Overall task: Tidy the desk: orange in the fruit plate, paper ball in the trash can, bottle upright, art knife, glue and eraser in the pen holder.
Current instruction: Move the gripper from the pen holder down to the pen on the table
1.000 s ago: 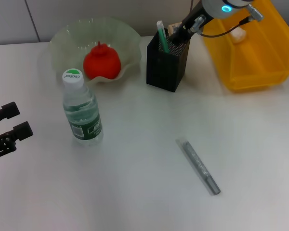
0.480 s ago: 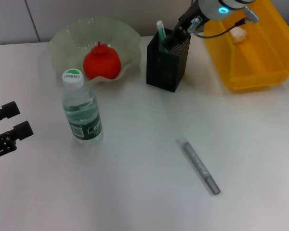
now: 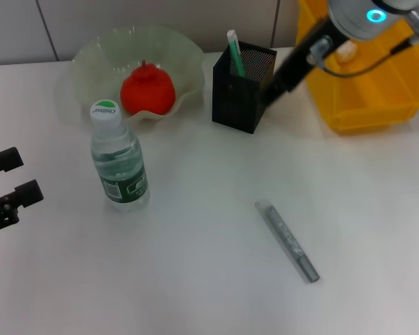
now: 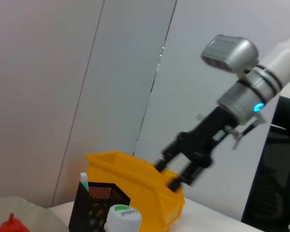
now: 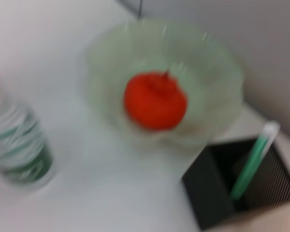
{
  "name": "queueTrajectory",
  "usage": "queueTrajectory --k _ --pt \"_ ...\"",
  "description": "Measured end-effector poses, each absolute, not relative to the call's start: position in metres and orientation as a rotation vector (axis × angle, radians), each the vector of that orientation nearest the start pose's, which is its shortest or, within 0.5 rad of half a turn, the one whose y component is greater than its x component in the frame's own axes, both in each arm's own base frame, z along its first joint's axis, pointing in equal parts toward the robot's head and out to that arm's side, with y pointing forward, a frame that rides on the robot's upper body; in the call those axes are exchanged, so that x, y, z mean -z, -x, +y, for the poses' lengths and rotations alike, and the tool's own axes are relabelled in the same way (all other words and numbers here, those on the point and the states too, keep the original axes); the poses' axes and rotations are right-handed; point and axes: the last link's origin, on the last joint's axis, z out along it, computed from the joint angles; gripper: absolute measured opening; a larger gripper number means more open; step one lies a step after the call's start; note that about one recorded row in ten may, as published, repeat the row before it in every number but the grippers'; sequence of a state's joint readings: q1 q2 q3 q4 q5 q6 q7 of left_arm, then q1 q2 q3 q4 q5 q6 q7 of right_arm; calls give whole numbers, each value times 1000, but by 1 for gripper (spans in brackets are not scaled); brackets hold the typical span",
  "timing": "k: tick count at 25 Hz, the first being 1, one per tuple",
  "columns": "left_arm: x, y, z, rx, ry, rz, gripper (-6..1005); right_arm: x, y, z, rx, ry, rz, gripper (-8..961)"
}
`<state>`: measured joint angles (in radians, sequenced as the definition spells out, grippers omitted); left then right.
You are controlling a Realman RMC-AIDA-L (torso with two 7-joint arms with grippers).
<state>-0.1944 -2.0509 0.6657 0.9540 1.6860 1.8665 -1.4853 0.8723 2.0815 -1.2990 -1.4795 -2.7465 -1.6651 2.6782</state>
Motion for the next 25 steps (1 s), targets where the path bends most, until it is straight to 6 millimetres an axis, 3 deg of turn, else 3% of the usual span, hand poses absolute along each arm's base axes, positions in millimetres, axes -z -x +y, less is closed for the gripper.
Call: queueTrajectory --k 5,9,19,25 --pt "-85 291 245 967 2552 -516 723 -33 -80 375 581 2448 841 761" --pt "-80 295 239 907 2616 -404 722 -16 -93 368 701 2433 1022 761" --pt "-65 312 228 710 2834 -318 722 23 -128 368 712 2465 1307 762" --pt "-61 316 226 634 2883 -321 722 34 -136 371 672 2448 1352 761"
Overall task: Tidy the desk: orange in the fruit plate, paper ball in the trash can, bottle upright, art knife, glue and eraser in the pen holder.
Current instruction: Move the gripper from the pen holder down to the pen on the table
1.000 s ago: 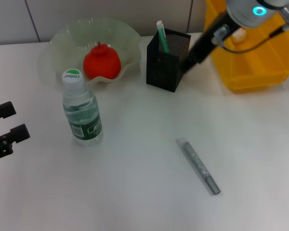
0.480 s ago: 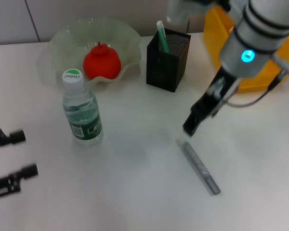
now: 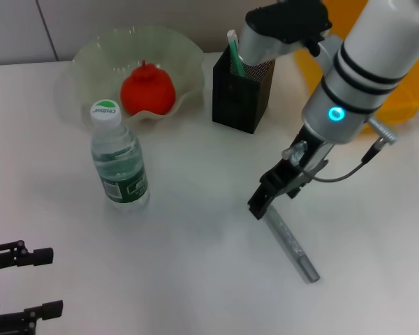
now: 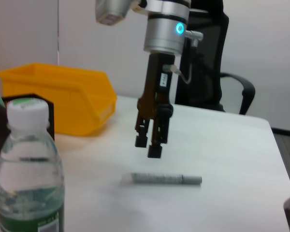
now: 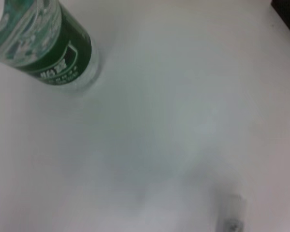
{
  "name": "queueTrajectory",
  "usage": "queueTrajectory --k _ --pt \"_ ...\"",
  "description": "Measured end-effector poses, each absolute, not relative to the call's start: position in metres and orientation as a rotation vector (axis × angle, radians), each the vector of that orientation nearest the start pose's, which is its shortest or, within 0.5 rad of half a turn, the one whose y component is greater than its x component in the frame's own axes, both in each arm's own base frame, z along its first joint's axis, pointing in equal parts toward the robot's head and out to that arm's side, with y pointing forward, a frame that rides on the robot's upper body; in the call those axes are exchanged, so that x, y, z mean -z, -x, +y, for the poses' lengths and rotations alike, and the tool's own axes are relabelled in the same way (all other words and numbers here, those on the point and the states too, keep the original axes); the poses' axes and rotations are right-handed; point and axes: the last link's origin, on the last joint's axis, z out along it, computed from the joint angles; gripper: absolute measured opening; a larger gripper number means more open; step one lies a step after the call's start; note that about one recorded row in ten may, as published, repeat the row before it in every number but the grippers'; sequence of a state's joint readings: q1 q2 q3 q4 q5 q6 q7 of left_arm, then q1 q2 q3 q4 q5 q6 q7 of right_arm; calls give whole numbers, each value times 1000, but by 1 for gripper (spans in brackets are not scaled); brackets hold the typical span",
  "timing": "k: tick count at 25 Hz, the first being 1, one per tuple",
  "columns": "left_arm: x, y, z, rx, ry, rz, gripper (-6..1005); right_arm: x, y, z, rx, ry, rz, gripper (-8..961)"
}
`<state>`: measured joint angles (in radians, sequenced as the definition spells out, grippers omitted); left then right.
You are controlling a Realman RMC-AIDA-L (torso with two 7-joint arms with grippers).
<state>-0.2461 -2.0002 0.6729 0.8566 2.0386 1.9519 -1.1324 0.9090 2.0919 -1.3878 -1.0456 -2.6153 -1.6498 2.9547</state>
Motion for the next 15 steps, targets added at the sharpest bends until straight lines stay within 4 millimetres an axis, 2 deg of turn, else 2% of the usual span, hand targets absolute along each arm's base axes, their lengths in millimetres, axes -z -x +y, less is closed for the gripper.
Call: queueTrajectory --k 4,15 --pt "-60 318 225 624 2878 -311 722 47 -139 373 669 2457 1374 761" --pt "-58 321 228 597 2853 -307 723 55 -145 373 715 2437 1413 759"
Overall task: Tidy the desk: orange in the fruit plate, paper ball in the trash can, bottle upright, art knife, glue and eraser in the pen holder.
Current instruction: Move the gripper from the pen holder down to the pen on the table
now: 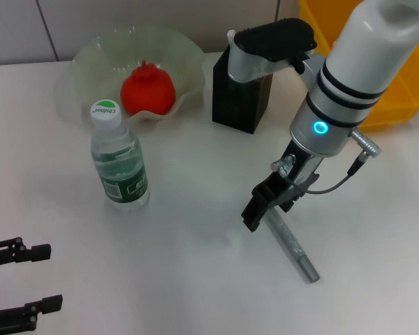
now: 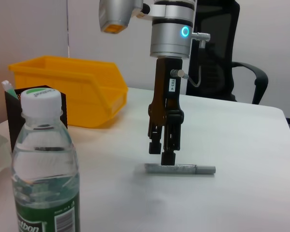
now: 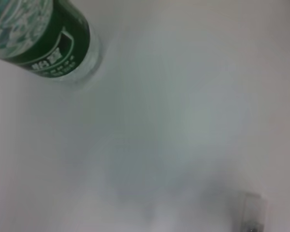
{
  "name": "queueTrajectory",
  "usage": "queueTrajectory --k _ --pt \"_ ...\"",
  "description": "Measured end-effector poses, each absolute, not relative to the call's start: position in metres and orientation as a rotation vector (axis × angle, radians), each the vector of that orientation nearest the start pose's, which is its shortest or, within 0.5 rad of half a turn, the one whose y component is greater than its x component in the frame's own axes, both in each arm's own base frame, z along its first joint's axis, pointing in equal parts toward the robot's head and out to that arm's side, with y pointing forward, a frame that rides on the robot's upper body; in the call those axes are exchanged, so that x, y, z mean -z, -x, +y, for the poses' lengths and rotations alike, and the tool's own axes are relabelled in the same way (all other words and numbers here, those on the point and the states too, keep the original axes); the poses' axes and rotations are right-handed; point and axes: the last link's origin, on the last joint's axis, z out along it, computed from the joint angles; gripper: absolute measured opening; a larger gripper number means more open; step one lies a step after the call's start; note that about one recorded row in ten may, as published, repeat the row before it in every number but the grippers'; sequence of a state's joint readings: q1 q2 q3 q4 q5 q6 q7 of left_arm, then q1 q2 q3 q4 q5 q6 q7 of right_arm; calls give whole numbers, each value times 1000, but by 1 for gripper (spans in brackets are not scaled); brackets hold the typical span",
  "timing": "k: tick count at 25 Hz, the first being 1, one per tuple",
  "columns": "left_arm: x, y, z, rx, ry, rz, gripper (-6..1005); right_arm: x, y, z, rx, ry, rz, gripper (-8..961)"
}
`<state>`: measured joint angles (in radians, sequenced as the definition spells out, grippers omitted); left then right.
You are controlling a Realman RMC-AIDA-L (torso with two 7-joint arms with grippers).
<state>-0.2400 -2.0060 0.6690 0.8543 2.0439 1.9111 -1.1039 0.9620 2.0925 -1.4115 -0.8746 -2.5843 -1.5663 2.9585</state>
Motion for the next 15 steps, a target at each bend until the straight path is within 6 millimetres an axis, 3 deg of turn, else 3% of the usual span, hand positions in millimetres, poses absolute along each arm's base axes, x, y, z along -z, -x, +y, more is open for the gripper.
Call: queueTrajectory --k 8,15 --pt "-58 321 230 589 2849 -303 723 54 -163 376 736 2376 1458 744" --pt "-56 320 233 586 2842 -298 722 54 -164 377 721 2372 1457 723"
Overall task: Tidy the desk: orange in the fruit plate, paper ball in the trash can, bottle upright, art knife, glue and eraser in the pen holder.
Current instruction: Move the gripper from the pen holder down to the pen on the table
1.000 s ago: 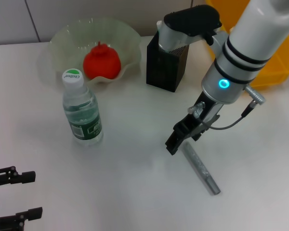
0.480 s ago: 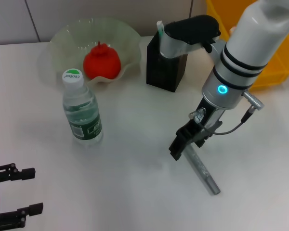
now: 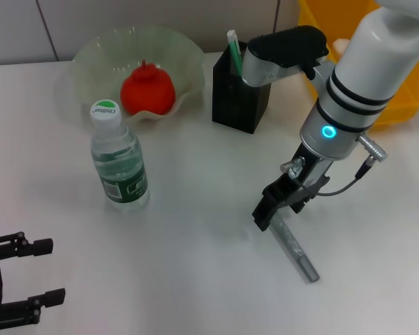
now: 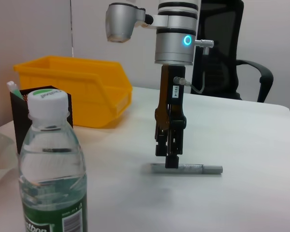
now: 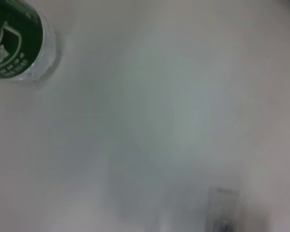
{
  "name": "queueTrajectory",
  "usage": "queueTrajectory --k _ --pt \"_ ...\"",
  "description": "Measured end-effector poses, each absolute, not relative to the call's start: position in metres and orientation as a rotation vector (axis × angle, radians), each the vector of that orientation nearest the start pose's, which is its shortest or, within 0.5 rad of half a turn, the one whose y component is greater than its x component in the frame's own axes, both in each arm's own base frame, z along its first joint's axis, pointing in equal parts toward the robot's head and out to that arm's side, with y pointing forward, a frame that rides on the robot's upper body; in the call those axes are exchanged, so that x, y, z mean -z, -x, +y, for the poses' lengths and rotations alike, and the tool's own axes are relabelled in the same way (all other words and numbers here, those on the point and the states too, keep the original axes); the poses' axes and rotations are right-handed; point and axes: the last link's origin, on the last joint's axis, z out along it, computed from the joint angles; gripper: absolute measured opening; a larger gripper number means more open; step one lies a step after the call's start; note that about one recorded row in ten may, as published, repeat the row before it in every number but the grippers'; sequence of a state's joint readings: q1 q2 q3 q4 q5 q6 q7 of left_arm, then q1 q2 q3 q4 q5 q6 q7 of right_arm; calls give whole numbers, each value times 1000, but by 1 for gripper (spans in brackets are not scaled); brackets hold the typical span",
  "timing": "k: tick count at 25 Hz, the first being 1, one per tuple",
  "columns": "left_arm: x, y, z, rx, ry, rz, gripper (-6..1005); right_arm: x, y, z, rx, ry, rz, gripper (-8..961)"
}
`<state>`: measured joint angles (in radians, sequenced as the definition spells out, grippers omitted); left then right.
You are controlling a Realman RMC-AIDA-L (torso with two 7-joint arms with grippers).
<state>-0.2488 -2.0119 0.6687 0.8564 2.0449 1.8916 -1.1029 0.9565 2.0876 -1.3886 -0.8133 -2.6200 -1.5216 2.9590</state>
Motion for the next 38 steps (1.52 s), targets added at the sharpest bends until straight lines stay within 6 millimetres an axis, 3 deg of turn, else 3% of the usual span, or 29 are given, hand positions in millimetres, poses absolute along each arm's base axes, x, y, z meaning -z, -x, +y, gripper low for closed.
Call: queueTrajectory --k 7,18,23,38 --pt "-55 320 234 579 2835 -299 723 56 -163 377 737 2374 1437 703" --pt "-54 319 236 578 2830 -296 722 58 -161 378 738 2380 1425 485" --pt "-53 319 236 586 2828 -297 723 60 -163 378 748 2374 1430 294" --pt "-48 317 235 597 2829 -284 722 66 -169 380 748 2357 1437 288"
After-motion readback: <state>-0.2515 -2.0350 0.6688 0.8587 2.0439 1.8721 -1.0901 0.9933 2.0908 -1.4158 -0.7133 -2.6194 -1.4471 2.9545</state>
